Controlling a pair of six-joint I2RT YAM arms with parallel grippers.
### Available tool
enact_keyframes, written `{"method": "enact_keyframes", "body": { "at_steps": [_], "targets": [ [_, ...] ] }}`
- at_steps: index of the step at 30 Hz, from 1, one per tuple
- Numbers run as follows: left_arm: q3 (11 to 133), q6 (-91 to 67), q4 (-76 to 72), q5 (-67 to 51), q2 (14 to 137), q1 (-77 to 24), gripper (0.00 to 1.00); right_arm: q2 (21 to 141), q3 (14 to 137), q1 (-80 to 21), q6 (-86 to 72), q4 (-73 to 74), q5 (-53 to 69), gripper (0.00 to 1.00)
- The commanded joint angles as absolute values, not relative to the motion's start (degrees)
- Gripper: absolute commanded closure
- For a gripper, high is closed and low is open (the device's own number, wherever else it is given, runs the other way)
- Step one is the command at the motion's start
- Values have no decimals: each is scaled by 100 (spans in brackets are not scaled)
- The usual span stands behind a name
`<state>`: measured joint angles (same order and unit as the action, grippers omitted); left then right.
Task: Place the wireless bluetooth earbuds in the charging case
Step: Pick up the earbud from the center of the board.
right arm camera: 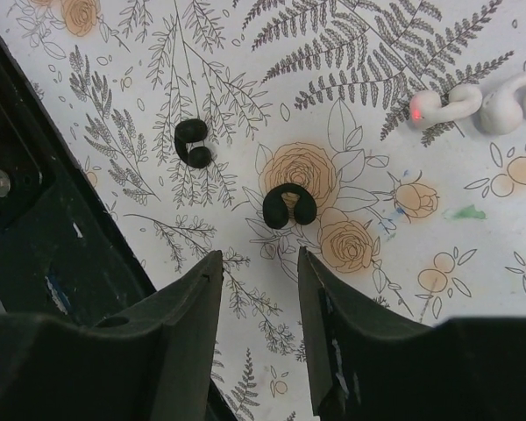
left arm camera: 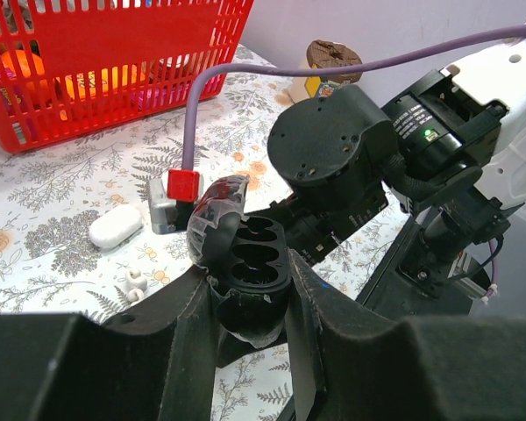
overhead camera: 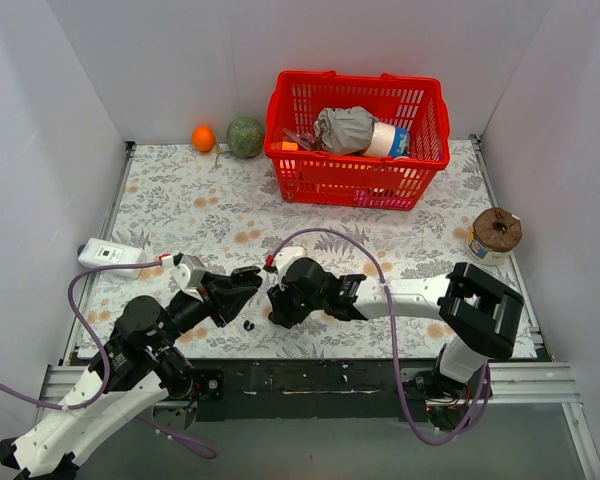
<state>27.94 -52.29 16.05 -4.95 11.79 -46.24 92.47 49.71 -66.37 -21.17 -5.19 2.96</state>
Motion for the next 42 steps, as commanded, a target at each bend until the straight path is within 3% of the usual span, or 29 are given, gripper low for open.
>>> {"method": "enact_keyframes", "body": {
  "at_steps": [1, 4, 10, 14, 42],
  "targets": [
    [2909, -5150, 1573, -519, 1143, -4623, 100, 9509, 5281, -6671, -2250, -756, 387, 53],
    [2918, -5150, 1582, -536, 1134, -4623, 100, 9659, 5414, -6671, -2250, -765, 483, 54],
    [2909, -5150, 1565, -571, 1125, -4623, 100, 9703, 5388, -6732, -2294, -835, 589, 71],
    [2909, -5150, 1564, -580, 1125, -4623, 100, 9712, 5256, -6802, -2434, -940, 607, 98],
    [2918, -5159, 1564, -642, 1266, -4623, 100, 9984, 4843, -6698, -2628, -923, -202, 99]
  ]
}}
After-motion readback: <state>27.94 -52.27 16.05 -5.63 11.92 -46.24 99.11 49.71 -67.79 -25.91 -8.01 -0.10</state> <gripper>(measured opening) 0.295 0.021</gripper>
